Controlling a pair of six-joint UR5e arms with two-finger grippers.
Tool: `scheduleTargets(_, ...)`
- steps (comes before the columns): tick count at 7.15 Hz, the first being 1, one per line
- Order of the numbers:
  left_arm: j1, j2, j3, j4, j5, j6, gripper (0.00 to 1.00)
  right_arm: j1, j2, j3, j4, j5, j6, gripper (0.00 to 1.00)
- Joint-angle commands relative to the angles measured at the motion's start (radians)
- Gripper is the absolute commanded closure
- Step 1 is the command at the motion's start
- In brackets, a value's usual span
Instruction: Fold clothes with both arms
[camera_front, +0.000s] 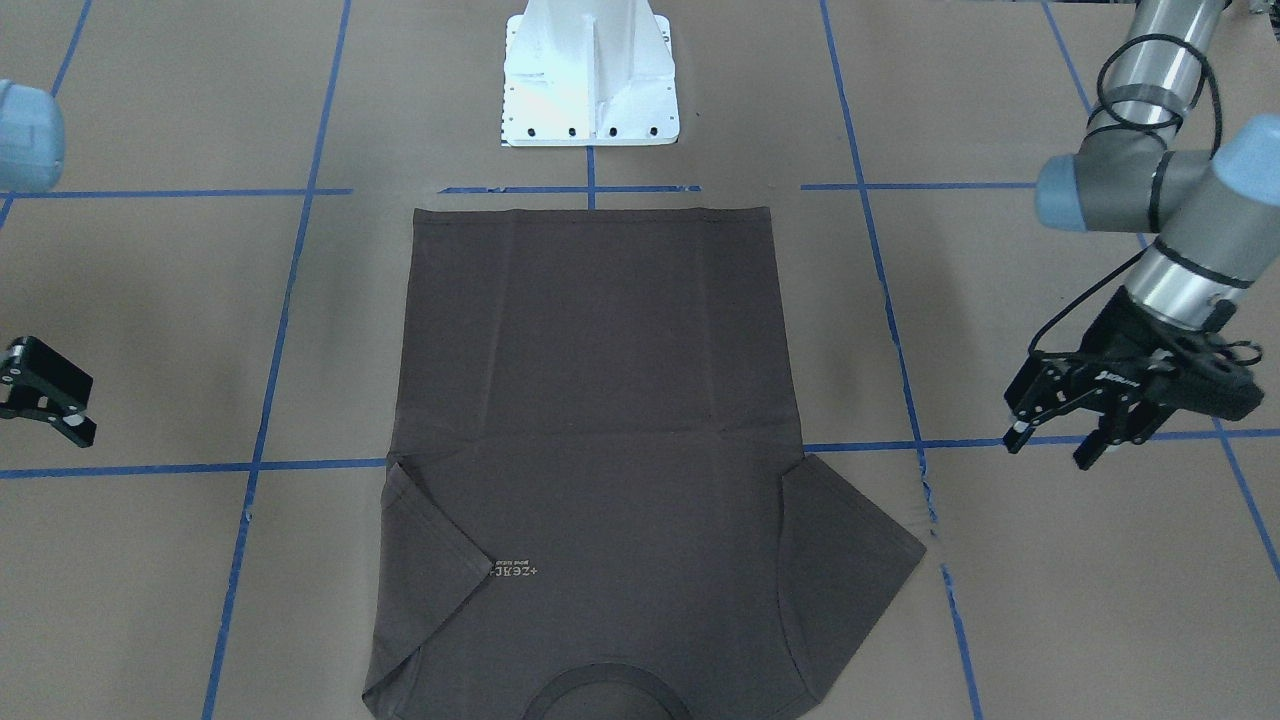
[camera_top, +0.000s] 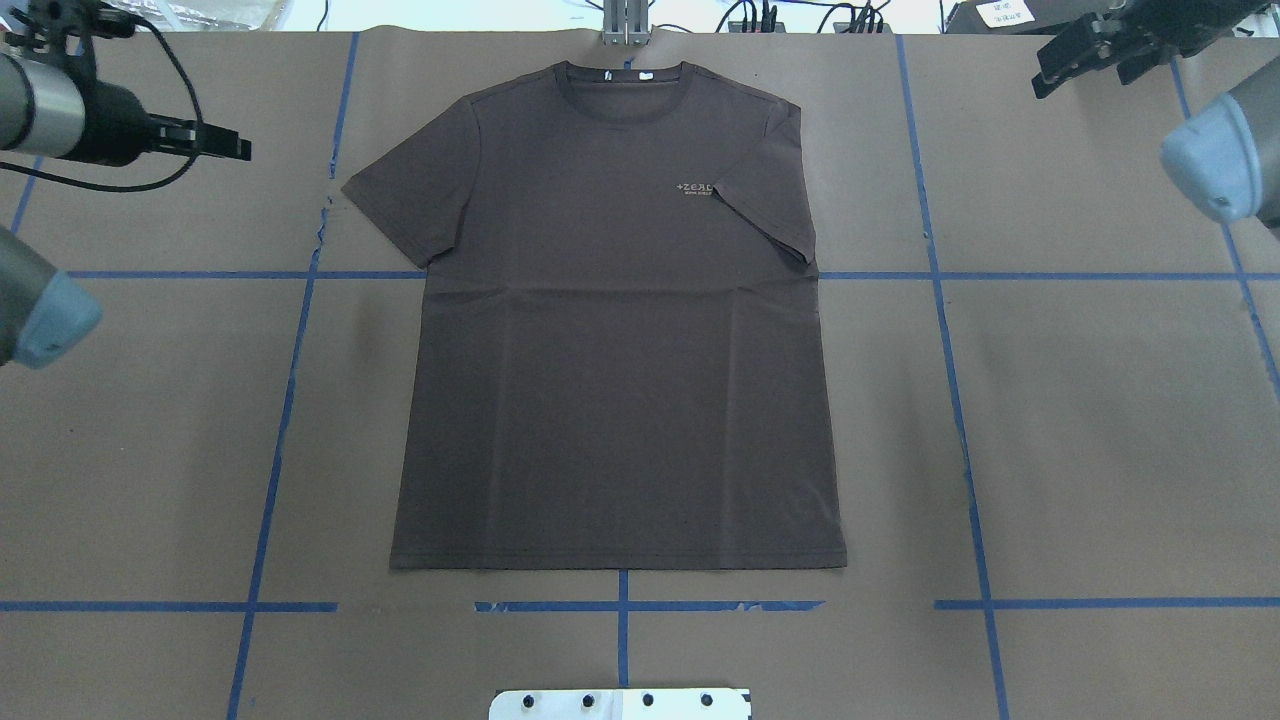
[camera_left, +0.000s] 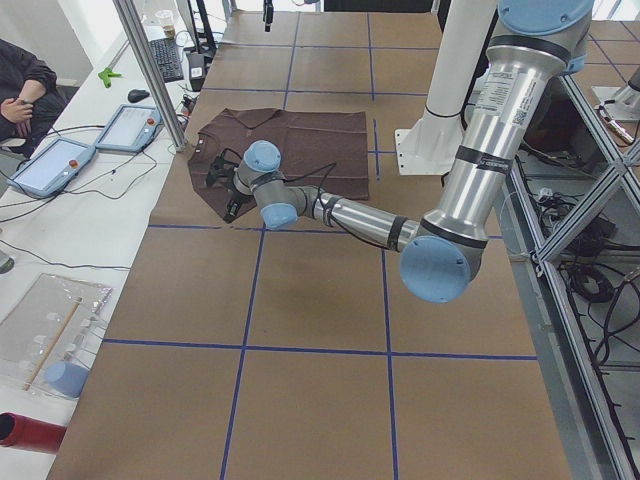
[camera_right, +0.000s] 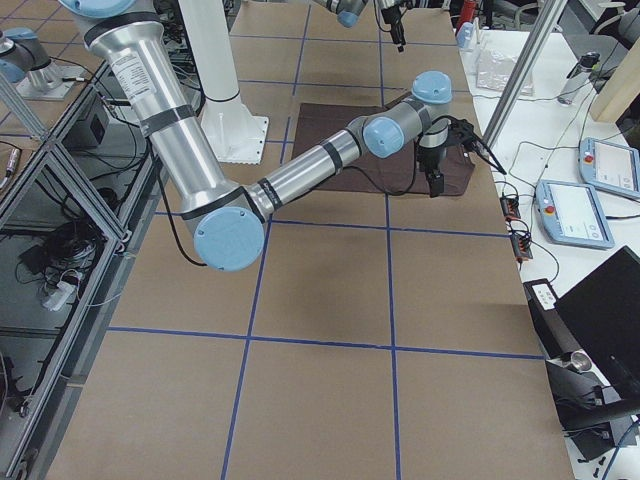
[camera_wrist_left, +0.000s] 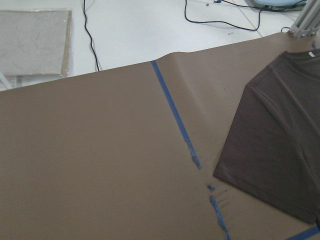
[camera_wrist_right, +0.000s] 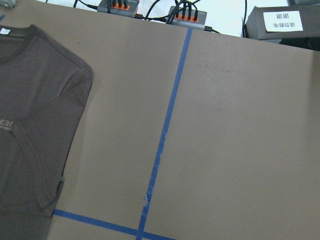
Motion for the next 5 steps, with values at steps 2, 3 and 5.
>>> scheduleTargets(2, 0.131, -0.134, 0.173, -0.001, 0.194, -0.163, 0.36, 0.026, -0.037, 0.014, 0.000, 0.018, -0.032, 0.00)
scheduleTargets(3, 0.134, -0.166, 0.227, -0.002, 0.197, -0.163, 0.36, 0.026, -0.040, 0.014, 0.000, 0.018, -0.032, 0.00)
scheduleTargets(5, 0.143, -0.230, 0.357, -0.053, 0.218, -0.158, 0.36, 0.026, -0.038, 0.014, 0.000, 0.016, -0.030, 0.00)
